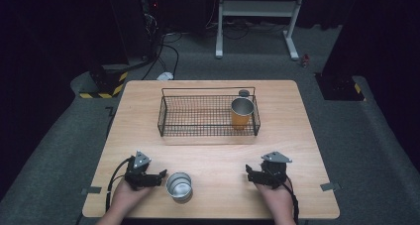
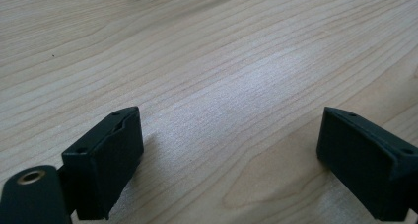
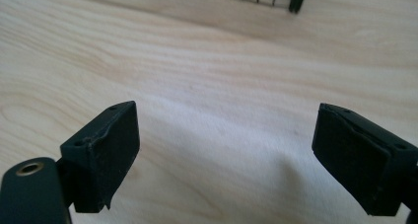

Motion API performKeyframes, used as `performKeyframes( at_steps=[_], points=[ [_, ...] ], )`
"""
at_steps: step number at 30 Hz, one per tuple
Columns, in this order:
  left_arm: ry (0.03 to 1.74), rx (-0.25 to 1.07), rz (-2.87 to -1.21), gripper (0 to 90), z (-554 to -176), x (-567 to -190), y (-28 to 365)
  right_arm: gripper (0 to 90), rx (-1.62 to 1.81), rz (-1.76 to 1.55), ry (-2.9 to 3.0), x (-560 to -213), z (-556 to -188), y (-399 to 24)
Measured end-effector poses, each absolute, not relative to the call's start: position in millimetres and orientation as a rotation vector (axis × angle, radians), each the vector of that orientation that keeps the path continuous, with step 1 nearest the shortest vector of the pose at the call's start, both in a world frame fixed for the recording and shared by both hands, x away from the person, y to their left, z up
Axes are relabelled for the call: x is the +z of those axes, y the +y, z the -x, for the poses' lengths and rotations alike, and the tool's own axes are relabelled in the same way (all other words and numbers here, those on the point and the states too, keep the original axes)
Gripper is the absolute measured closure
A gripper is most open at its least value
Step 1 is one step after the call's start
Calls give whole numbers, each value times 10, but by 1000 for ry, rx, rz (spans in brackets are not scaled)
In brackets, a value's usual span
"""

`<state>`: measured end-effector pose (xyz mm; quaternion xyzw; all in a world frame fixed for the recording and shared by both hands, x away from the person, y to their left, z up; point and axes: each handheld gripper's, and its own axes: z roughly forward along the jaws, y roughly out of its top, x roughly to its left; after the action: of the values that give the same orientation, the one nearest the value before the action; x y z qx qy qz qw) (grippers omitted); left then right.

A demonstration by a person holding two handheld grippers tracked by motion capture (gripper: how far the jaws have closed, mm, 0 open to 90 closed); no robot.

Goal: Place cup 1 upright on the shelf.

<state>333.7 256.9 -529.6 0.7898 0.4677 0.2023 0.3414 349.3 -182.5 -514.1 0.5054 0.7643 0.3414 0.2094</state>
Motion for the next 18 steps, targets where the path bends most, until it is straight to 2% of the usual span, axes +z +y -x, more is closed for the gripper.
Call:
performKeyframes(
  at_steps=[8,18],
  points=[
    [1210,535,-2054,160,-3324,-5285,2584,108,911,-1424,2145,-5231,-3381,-1883],
    [1204,528,-2069,268,-3343,-5252,2619,101,865,-1408,2148,-5253,-3391,-1864]
  ],
)
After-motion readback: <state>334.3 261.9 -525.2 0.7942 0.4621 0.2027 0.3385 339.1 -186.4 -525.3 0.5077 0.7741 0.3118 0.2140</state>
